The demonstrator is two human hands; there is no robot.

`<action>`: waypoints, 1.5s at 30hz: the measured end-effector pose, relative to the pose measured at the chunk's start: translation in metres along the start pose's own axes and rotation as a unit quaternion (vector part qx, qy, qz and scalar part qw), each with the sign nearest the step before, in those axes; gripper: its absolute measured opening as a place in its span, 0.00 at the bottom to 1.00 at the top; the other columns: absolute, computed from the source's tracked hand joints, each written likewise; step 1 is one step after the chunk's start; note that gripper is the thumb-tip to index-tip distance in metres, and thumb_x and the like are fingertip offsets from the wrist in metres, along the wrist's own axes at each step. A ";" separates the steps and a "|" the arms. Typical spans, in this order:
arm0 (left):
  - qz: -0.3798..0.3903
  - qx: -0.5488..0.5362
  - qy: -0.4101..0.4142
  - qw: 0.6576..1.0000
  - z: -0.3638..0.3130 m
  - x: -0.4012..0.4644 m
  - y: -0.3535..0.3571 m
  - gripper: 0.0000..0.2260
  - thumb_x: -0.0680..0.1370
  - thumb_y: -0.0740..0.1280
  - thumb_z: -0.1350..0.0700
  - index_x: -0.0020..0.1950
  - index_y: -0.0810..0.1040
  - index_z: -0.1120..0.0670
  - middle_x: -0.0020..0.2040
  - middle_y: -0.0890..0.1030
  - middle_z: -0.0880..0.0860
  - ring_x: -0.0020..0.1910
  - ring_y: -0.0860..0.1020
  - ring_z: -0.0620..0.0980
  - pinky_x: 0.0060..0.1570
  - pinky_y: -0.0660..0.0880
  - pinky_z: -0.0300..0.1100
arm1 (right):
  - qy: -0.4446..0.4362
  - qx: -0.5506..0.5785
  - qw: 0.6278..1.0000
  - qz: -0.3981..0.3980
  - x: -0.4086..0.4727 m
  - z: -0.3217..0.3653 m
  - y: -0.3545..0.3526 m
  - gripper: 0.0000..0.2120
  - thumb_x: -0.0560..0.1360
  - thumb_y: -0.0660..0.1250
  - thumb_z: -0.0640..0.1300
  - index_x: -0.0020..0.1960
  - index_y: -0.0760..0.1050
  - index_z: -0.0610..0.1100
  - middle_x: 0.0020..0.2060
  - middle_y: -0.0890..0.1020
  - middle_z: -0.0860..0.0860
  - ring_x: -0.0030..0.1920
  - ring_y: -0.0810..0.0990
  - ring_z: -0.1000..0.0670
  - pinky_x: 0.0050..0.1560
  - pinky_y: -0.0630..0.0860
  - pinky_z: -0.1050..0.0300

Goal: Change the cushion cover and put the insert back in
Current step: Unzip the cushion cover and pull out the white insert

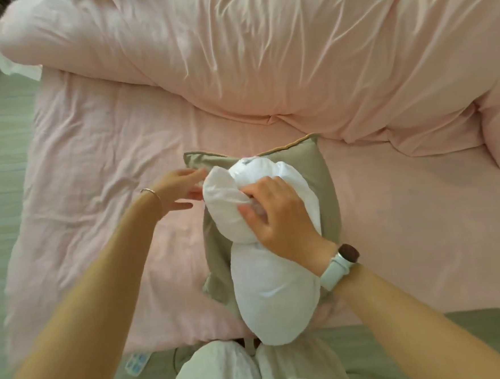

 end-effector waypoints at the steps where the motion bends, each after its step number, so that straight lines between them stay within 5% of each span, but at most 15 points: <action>1: -0.019 -0.020 0.026 0.999 -0.007 -0.005 -0.011 0.09 0.79 0.60 0.47 0.50 0.76 0.50 0.45 0.79 0.49 0.44 0.76 0.47 0.54 0.72 0.45 | -0.002 0.026 0.999 0.028 0.004 0.005 0.011 0.15 0.75 0.58 0.46 0.55 0.77 0.39 0.46 0.80 0.45 0.46 0.75 0.45 0.50 0.72 0.51; 4: -0.115 -0.035 0.159 0.980 -0.031 -0.015 -0.041 0.10 0.79 0.61 0.48 0.54 0.75 0.52 0.50 0.78 0.53 0.45 0.75 0.46 0.47 0.72 0.38 | 0.008 0.168 0.981 0.094 0.004 0.019 0.039 0.19 0.74 0.56 0.42 0.60 0.75 0.36 0.58 0.78 0.43 0.61 0.73 0.46 0.65 0.68 0.55; 7: -0.167 0.094 0.224 0.955 -0.035 -0.016 -0.041 0.22 0.71 0.59 0.41 0.56 0.78 0.54 0.52 0.81 0.56 0.52 0.78 0.52 0.55 0.73 0.45 | 0.080 0.238 0.968 0.021 -0.001 0.016 0.043 0.17 0.74 0.55 0.40 0.55 0.78 0.36 0.53 0.80 0.47 0.59 0.74 0.52 0.63 0.69 0.59; 11: -0.217 0.340 0.227 0.886 -0.019 -0.017 0.008 0.27 0.72 0.55 0.35 0.66 0.72 0.48 0.69 0.70 0.50 0.70 0.64 0.53 0.68 0.59 0.57 | 0.197 0.151 0.967 -0.057 -0.013 -0.024 0.036 0.17 0.74 0.53 0.40 0.54 0.76 0.38 0.50 0.78 0.48 0.54 0.76 0.46 0.58 0.68 0.61; 14: -0.198 0.394 0.187 0.878 -0.016 -0.013 0.049 0.32 0.74 0.56 0.33 0.74 0.55 0.44 0.76 0.53 0.48 0.75 0.47 0.53 0.68 0.47 0.64 | 0.290 0.056 0.954 -0.040 -0.022 -0.064 0.031 0.15 0.76 0.55 0.37 0.59 0.74 0.35 0.56 0.76 0.41 0.59 0.73 0.41 0.60 0.64 0.58; 17: -0.212 0.354 0.155 0.897 -0.014 -0.006 0.056 0.39 0.69 0.60 0.30 0.74 0.47 0.40 0.74 0.53 0.52 0.73 0.49 0.57 0.67 0.56 0.61 | 0.413 -0.017 0.910 0.030 -0.033 -0.100 0.030 0.19 0.79 0.57 0.43 0.68 0.66 0.39 0.66 0.69 0.42 0.67 0.64 0.42 0.65 0.60 0.50; 20: -0.229 0.403 0.145 0.874 0.002 -0.005 0.044 0.33 0.74 0.64 0.42 0.74 0.50 0.39 0.68 0.60 0.55 0.65 0.61 0.60 0.57 0.68 0.52 | 0.476 -0.054 0.873 0.096 -0.036 -0.117 0.033 0.24 0.79 0.58 0.53 0.70 0.63 0.42 0.68 0.65 0.42 0.68 0.61 0.41 0.64 0.62 0.46; 24: -0.247 0.423 0.088 0.867 0.040 -0.007 0.018 0.14 0.77 0.61 0.47 0.61 0.71 0.48 0.61 0.67 0.55 0.59 0.65 0.59 0.53 0.66 0.50 | 0.396 -0.110 0.901 0.136 -0.018 -0.109 0.048 0.11 0.78 0.61 0.48 0.54 0.72 0.41 0.57 0.74 0.46 0.59 0.68 0.43 0.56 0.64 0.49; 26: -0.298 0.431 0.139 0.841 0.051 -0.013 0.006 0.10 0.73 0.67 0.47 0.47 0.78 0.53 0.56 0.73 0.56 0.58 0.67 0.58 0.53 0.65 0.51 | 0.366 -0.093 0.918 0.118 -0.005 -0.100 0.051 0.05 0.78 0.60 0.41 0.46 0.72 0.40 0.50 0.76 0.45 0.54 0.71 0.42 0.54 0.64 0.49; 29: -0.322 0.438 0.291 0.788 0.060 -0.028 -0.003 0.15 0.69 0.64 0.44 0.30 0.76 0.53 0.47 0.80 0.54 0.56 0.74 0.59 0.55 0.64 0.53 | 0.291 -0.063 0.950 0.091 0.022 -0.085 0.046 0.05 0.77 0.60 0.37 0.43 0.73 0.38 0.45 0.77 0.44 0.49 0.73 0.41 0.52 0.66 0.48; 31: -0.248 0.421 0.340 0.803 0.069 -0.039 -0.004 0.20 0.71 0.59 0.39 0.25 0.71 0.52 0.36 0.80 0.49 0.41 0.80 0.54 0.49 0.70 0.48 | 0.211 -0.078 0.969 0.106 0.047 -0.075 0.044 0.05 0.76 0.61 0.37 0.45 0.75 0.38 0.46 0.79 0.45 0.50 0.74 0.42 0.50 0.61 0.52; 33: -0.206 0.424 0.340 0.814 0.072 -0.051 0.001 0.24 0.72 0.56 0.36 0.22 0.66 0.51 0.24 0.74 0.47 0.24 0.74 0.51 0.34 0.68 0.38 | 0.104 -0.072 0.984 0.128 0.071 -0.059 0.044 0.06 0.75 0.61 0.39 0.44 0.77 0.40 0.44 0.80 0.46 0.49 0.75 0.43 0.48 0.58 0.54; 36: -0.241 0.394 0.336 0.821 0.065 -0.059 0.004 0.23 0.72 0.57 0.38 0.25 0.70 0.52 0.21 0.74 0.47 0.21 0.73 0.49 0.26 0.57 0.31 | -0.066 -0.081 0.984 0.147 0.092 -0.034 0.052 0.06 0.69 0.63 0.40 0.38 0.79 0.44 0.38 0.81 0.50 0.44 0.75 0.48 0.46 0.57 0.55; 38: -0.292 0.336 0.362 0.819 0.053 -0.059 0.002 0.18 0.73 0.58 0.42 0.31 0.74 0.52 0.27 0.77 0.47 0.26 0.76 0.50 0.28 0.64 0.33 | -0.097 -0.052 0.984 0.140 0.090 -0.025 0.059 0.06 0.69 0.65 0.38 0.39 0.80 0.45 0.38 0.81 0.52 0.45 0.72 0.52 0.48 0.59 0.54; 45: -0.313 0.301 0.357 0.827 0.032 -0.007 -0.003 0.18 0.73 0.58 0.48 0.54 0.79 0.58 0.53 0.81 0.56 0.52 0.78 0.59 0.47 0.78 0.51 | 0.135 -0.059 0.984 0.105 0.061 -0.058 0.060 0.16 0.77 0.57 0.41 0.64 0.73 0.41 0.60 0.76 0.45 0.60 0.72 0.41 0.56 0.64 0.49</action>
Point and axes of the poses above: each hand's wrist, its own x-axis towards the middle knuckle, its own y-axis out of the palm, z = x × y, the point moved 4 cm from there along x, towards the middle knuckle
